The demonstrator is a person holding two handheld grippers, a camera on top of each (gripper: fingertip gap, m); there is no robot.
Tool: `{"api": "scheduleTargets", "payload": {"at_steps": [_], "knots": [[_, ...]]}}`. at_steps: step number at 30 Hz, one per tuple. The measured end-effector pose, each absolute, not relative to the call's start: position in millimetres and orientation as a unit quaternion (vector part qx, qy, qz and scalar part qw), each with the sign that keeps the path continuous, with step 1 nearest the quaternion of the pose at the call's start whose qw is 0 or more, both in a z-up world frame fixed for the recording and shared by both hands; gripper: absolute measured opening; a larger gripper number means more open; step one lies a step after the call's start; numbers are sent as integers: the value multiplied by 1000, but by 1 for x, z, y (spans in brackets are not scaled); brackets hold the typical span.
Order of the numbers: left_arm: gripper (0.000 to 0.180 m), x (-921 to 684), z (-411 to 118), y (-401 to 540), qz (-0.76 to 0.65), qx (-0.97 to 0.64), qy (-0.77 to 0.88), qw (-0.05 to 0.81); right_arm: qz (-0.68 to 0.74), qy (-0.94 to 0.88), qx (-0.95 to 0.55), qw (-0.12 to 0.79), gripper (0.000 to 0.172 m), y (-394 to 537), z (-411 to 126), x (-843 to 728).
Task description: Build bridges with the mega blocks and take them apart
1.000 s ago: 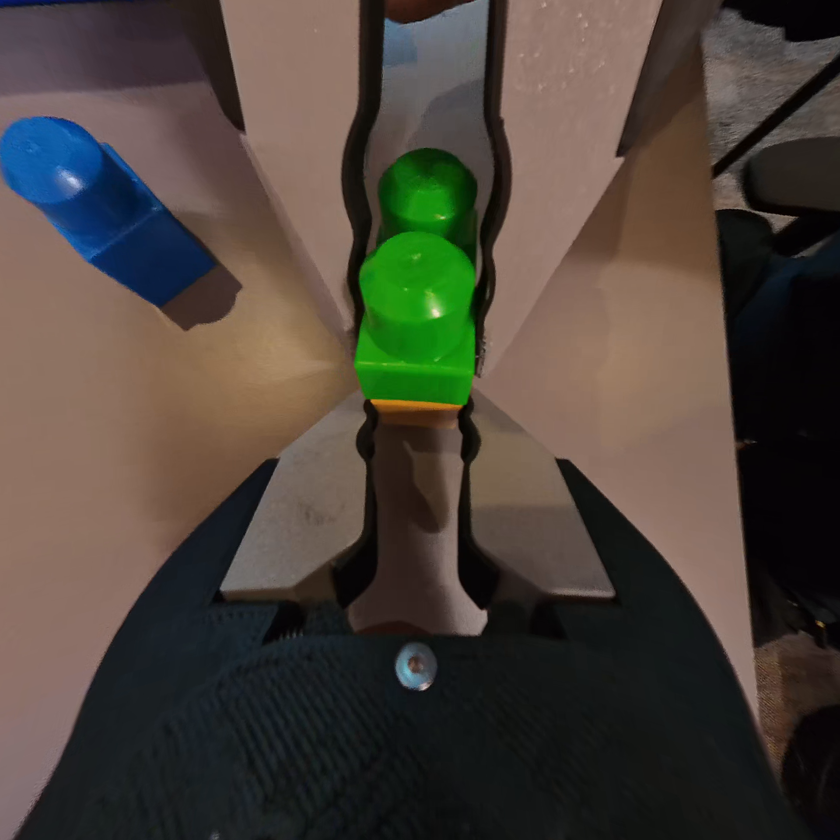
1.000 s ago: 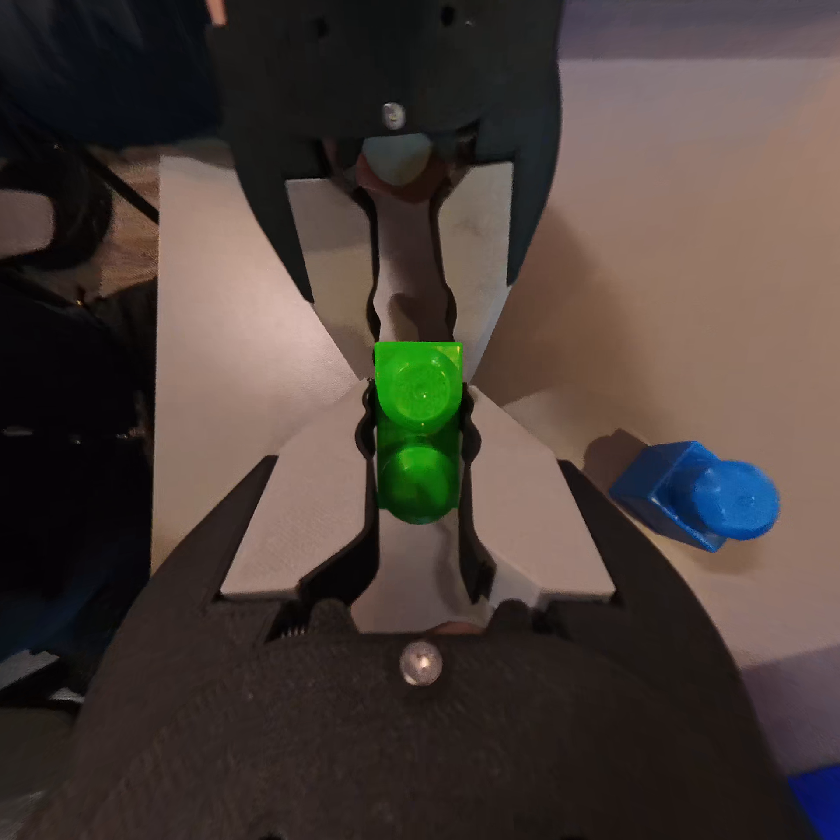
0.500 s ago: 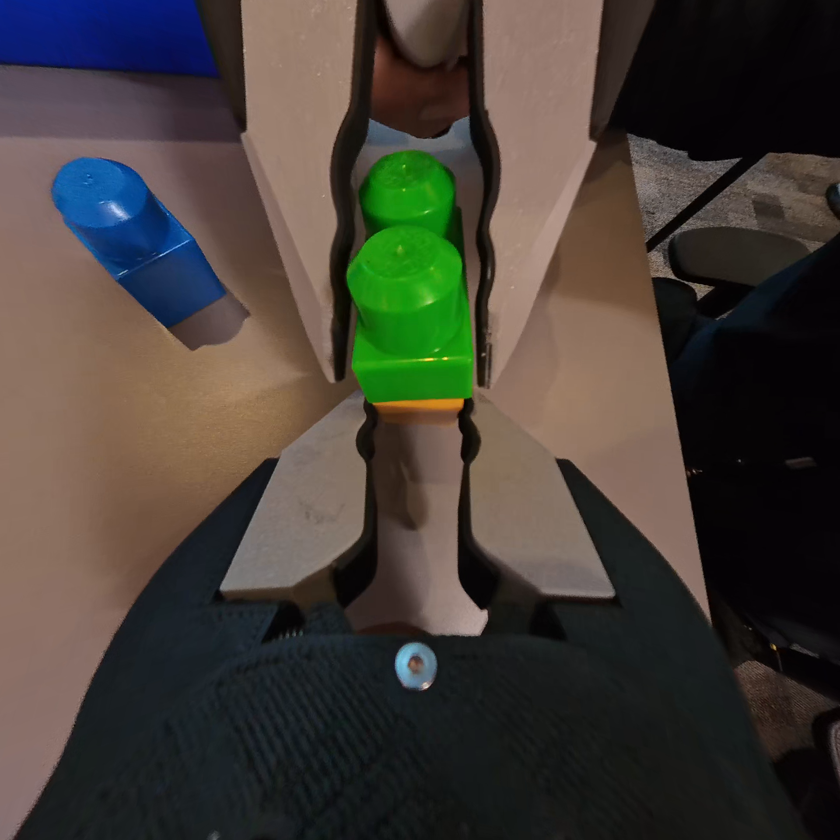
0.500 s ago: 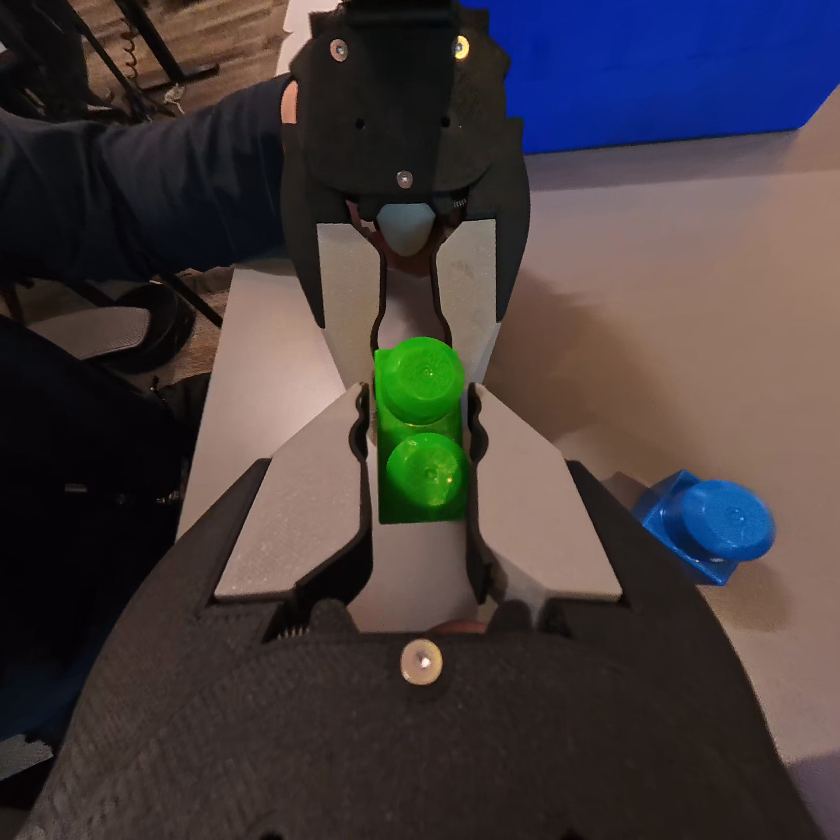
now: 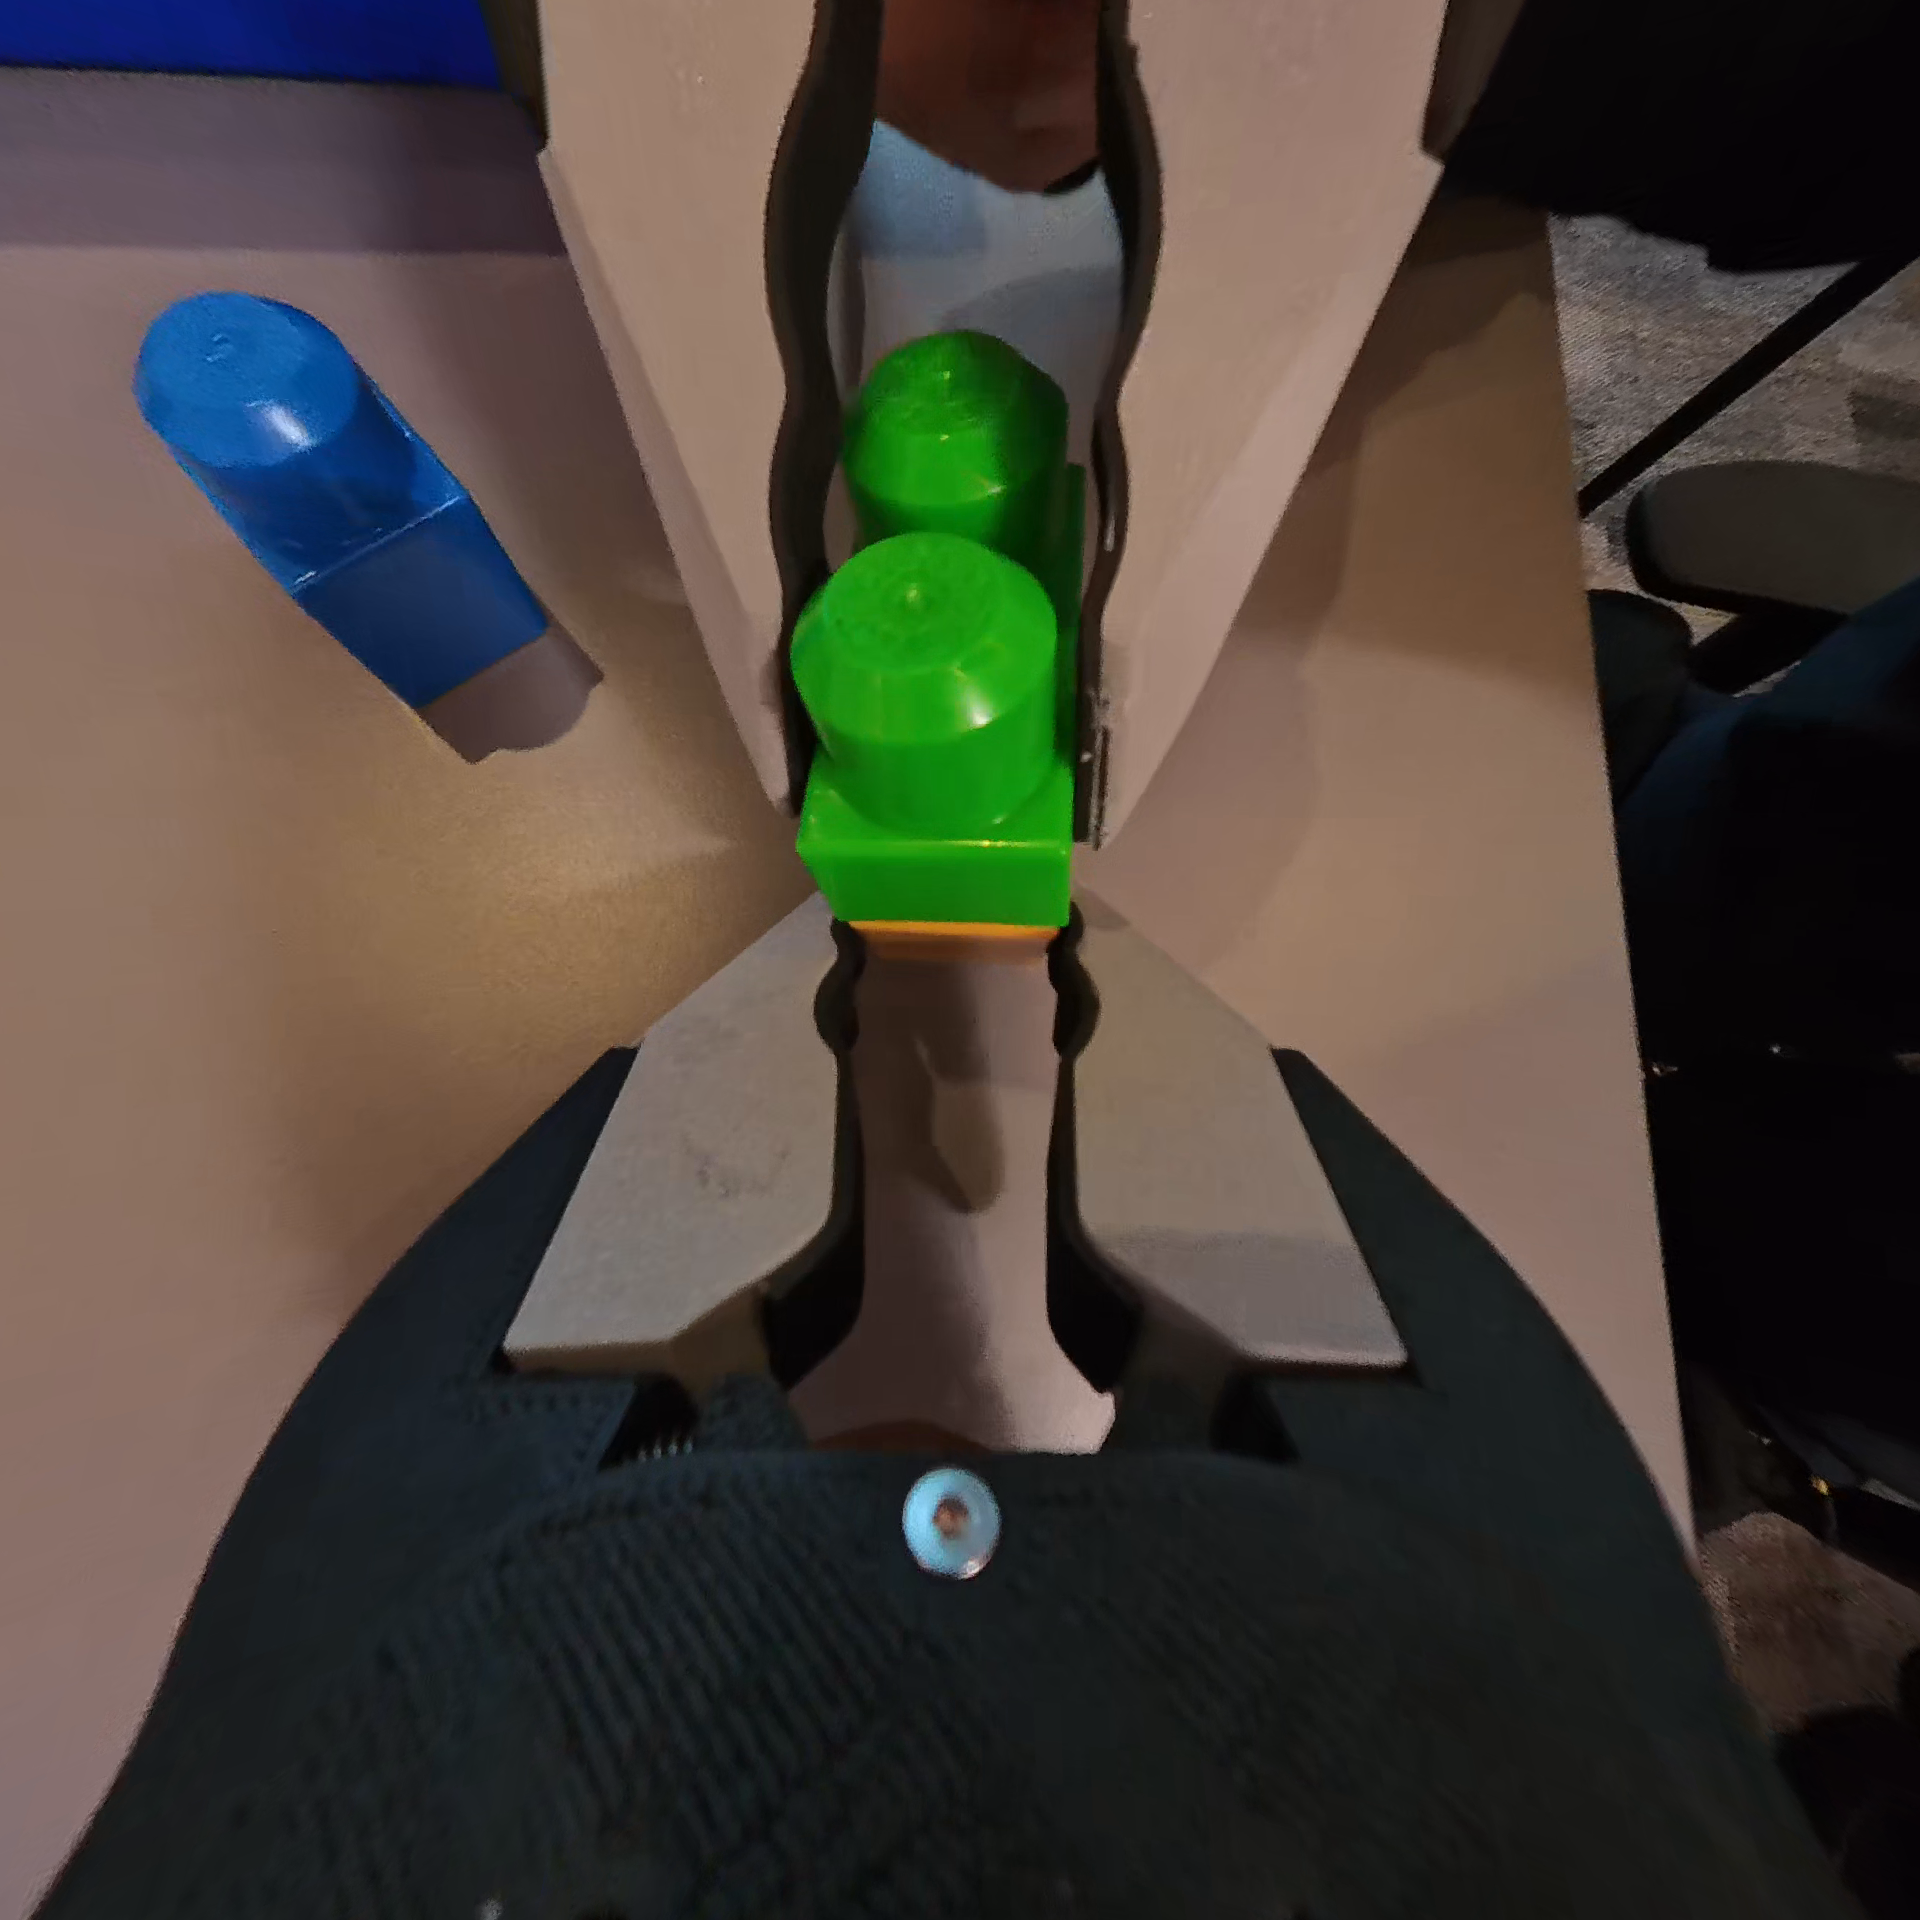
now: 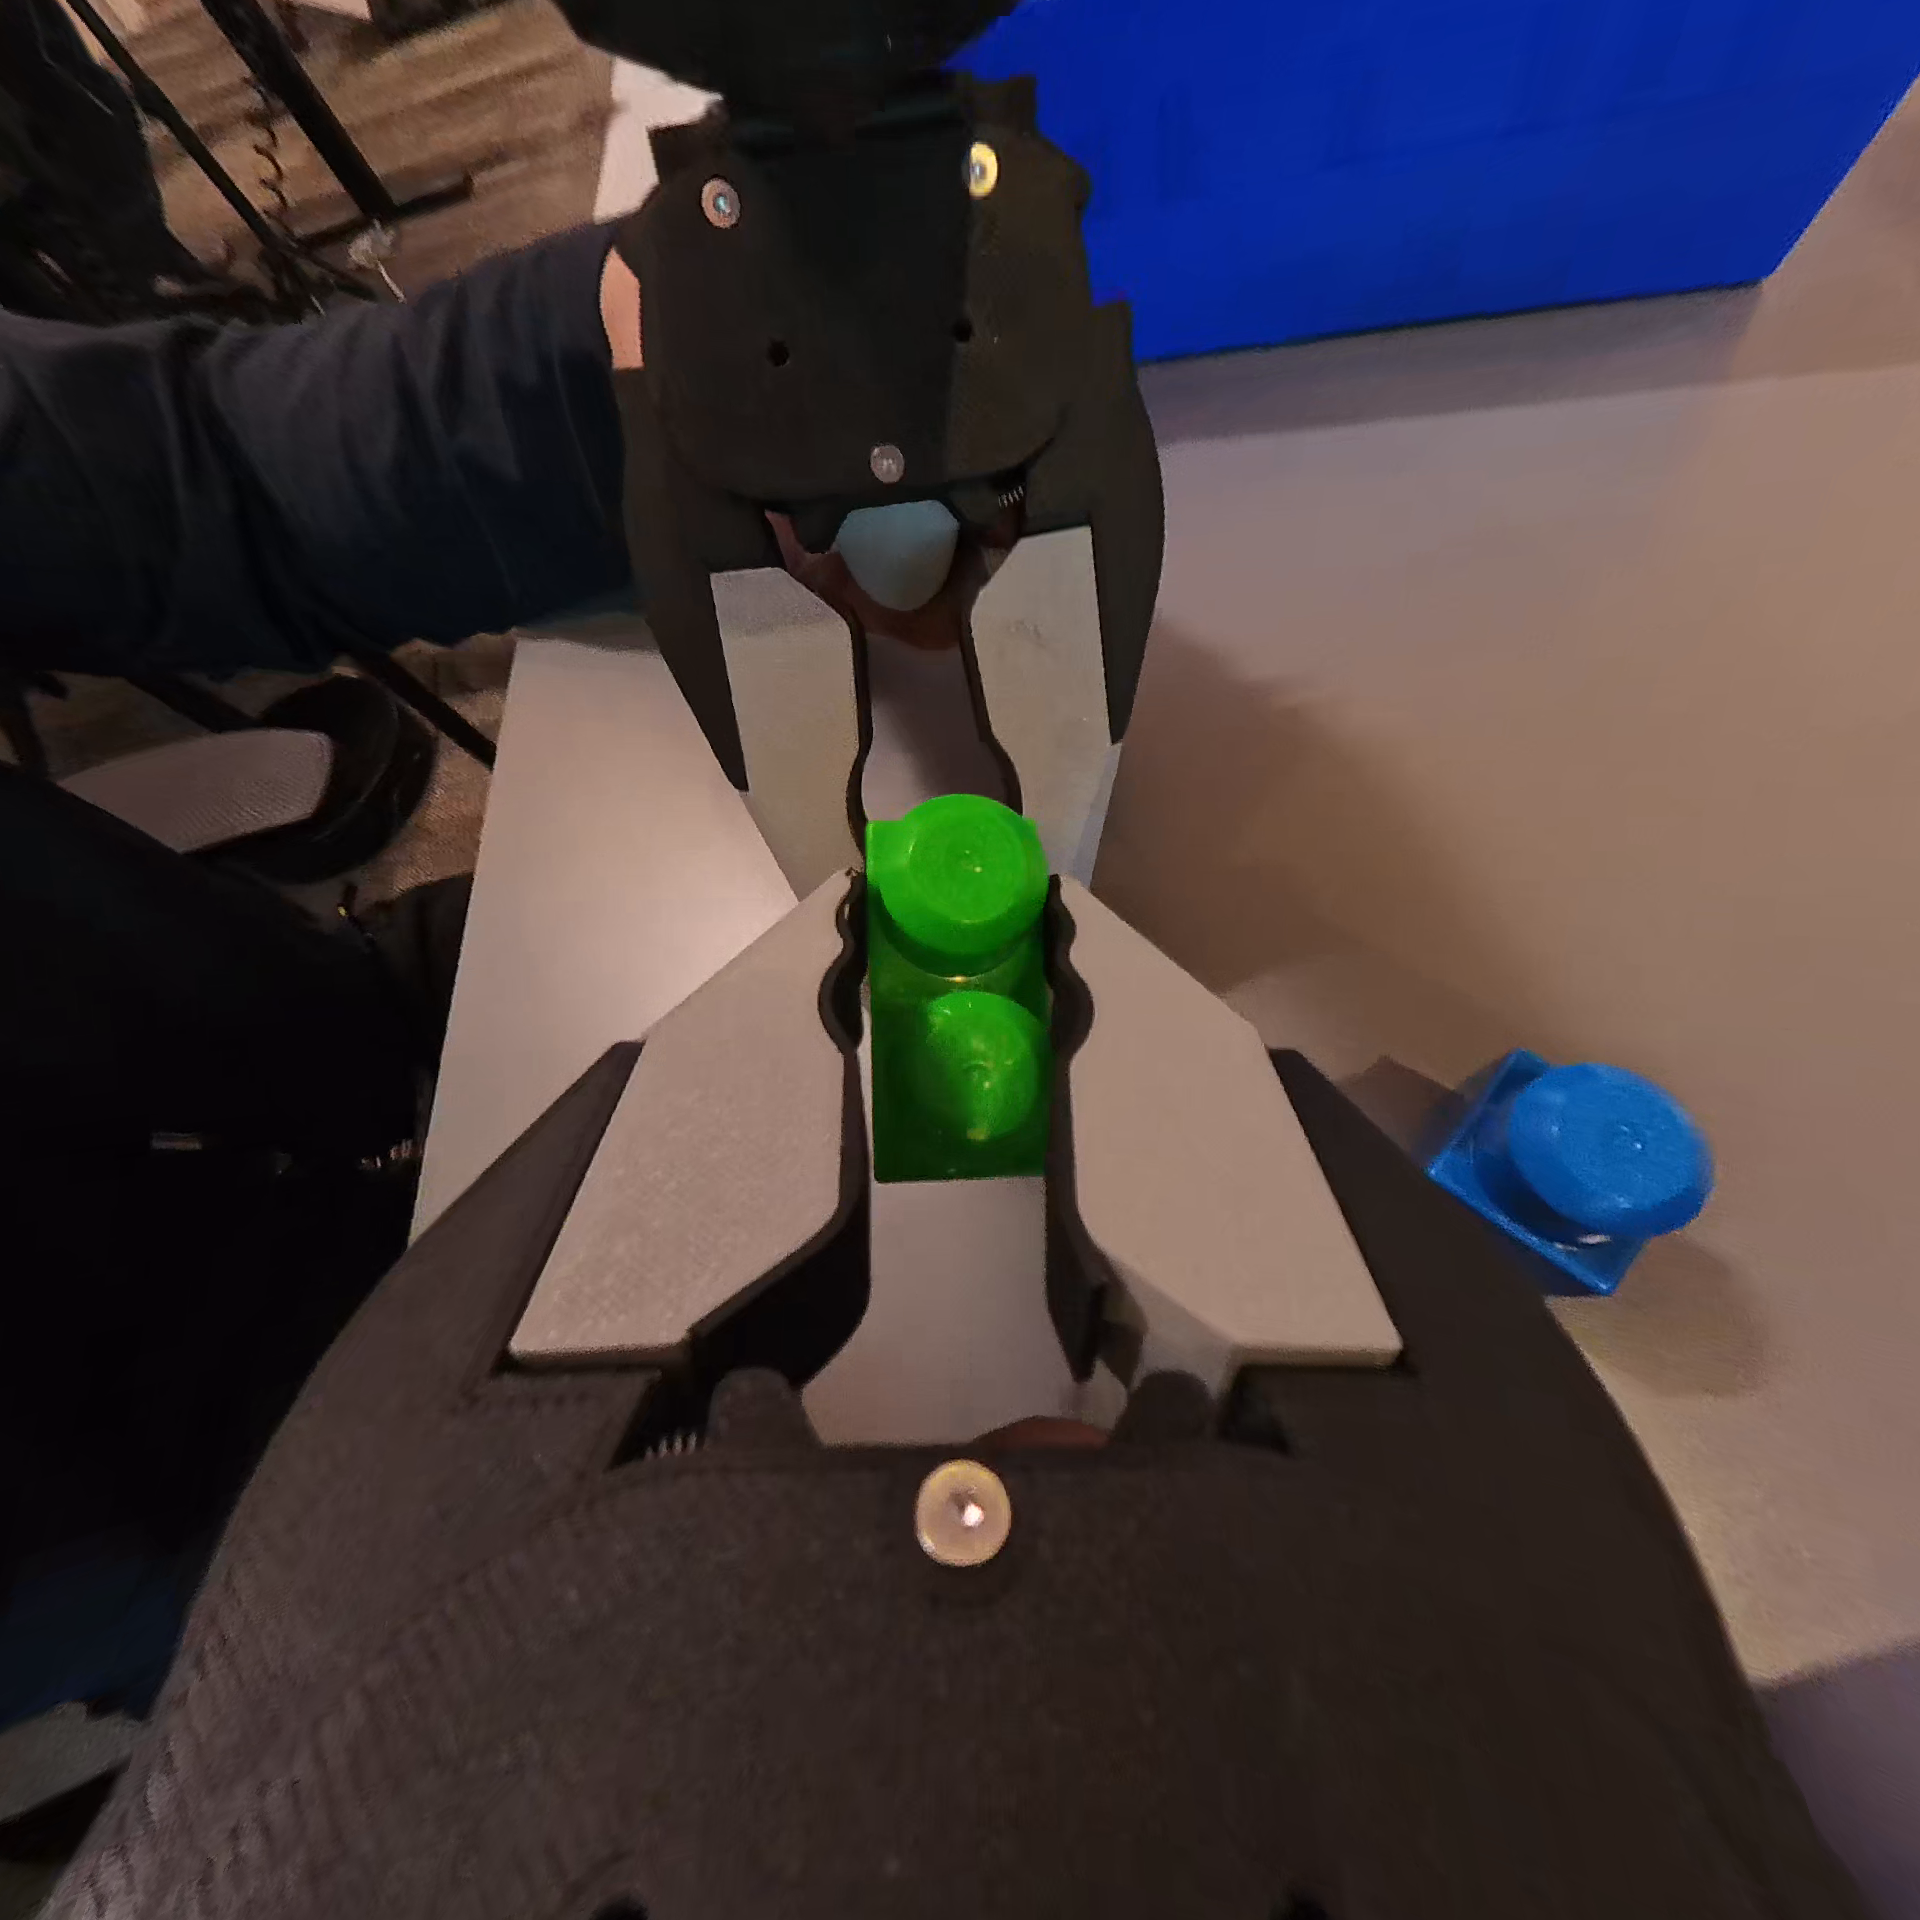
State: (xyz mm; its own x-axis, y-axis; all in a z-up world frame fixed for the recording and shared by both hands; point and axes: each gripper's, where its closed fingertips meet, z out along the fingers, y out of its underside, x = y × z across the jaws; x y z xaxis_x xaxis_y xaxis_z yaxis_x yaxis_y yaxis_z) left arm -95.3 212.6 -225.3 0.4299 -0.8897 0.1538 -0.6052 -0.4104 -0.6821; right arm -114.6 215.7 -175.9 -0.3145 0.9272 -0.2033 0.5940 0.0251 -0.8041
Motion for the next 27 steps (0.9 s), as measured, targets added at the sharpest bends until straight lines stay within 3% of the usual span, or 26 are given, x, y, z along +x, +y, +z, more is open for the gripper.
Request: {"api": "scheduleTargets", "payload": {"at_steps": [12, 22, 27], "knots": [[33, -91, -231, 204, -249, -796, 490, 254, 239, -820, -515, 73, 30, 208, -192, -98], [33, -94, -230, 214, -222, -808, 476, 269, 277, -733, -611, 115, 30, 216, -194, -103], [33, -83, -213, 205, -289, -783, 473, 284, 297, -761, -558, 148, 30, 208, -178, -98]]}}
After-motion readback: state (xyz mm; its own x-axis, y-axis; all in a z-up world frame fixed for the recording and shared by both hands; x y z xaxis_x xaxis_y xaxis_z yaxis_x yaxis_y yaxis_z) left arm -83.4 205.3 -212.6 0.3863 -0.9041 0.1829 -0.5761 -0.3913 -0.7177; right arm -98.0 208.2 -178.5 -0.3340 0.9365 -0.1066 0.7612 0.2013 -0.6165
